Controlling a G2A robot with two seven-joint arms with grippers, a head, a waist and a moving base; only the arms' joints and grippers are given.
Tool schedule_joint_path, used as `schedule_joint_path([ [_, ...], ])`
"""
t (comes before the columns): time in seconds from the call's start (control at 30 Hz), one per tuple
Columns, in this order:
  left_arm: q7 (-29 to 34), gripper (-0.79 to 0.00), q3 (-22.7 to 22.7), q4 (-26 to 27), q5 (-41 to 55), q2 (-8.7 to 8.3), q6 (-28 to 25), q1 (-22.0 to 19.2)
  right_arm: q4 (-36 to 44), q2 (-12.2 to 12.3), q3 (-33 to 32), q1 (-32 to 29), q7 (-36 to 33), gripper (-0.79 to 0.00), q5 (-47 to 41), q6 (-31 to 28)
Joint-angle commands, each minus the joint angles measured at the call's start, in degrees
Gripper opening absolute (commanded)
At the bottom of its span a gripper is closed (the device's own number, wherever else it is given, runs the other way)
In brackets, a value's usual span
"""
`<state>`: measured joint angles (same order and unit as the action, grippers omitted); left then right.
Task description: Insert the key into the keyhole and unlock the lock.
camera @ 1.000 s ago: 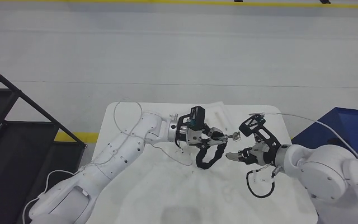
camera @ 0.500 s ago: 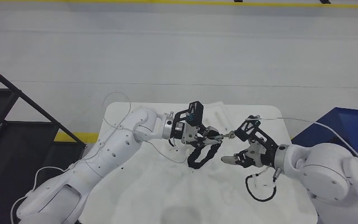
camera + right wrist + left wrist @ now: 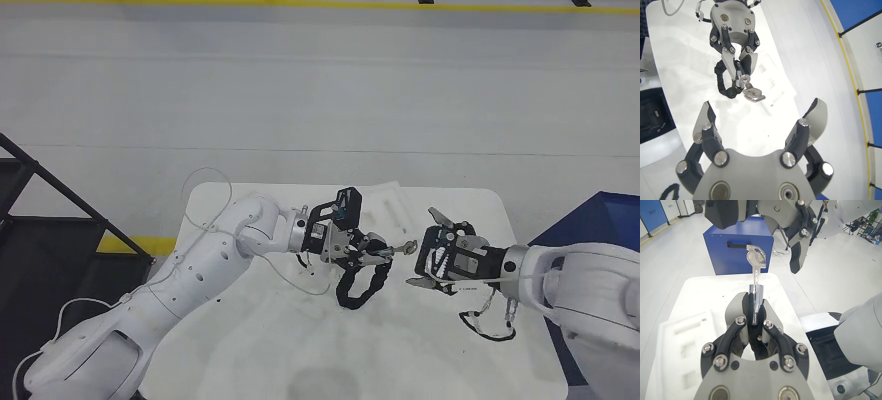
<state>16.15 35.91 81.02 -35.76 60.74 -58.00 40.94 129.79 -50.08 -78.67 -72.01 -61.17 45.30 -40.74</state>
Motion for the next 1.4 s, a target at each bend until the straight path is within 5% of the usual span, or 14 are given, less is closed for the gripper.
schedule_joint_path([
  [0.0,0.39,-0.785,-0.26,-0.08,0.45,-0.09,0.0,-0.15,0.5,0.05,0.57,-0.05,0.85,-0.431,2.22,-0.7],
  [0.17,1.17,-0.785,-0.94,-0.32,1.64,-0.29,0.0,-0.56,2.16,0.23,2.57,0.17,-0.48,-0.508,7.54,-0.94],
  [0.67,1.03,-0.785,-1.93,-0.03,2.22,-0.95,0.0,-0.76,4.86,0.23,7.83,0.76,-0.44,-0.554,15.58,1.65],
  [0.73,0.9,-0.785,-2.08,0.05,2.3,-1.02,0.0,-0.79,4.86,0.23,8.1,0.86,-0.17,-0.683,15.62,1.85],
  [0.8,0.88,-0.785,-2.24,0.03,2.3,-1.1,0.0,-0.87,4.84,0.22,8.21,0.79,0.73,-0.785,14.73,2.12],
  [1.1,-0.01,-0.785,-2.97,0.29,1.55,-1.34,0.0,-1.44,3.03,0.52,6.23,0.35,3.17,-0.785,5.26,2.54],
  [1.37,-2.85,-0.785,-3.34,0.91,-1.47,-1.36,0.0,-1.57,0.79,0.68,3.67,-0.09,2.33,-0.785,-5.19,10.39],
])
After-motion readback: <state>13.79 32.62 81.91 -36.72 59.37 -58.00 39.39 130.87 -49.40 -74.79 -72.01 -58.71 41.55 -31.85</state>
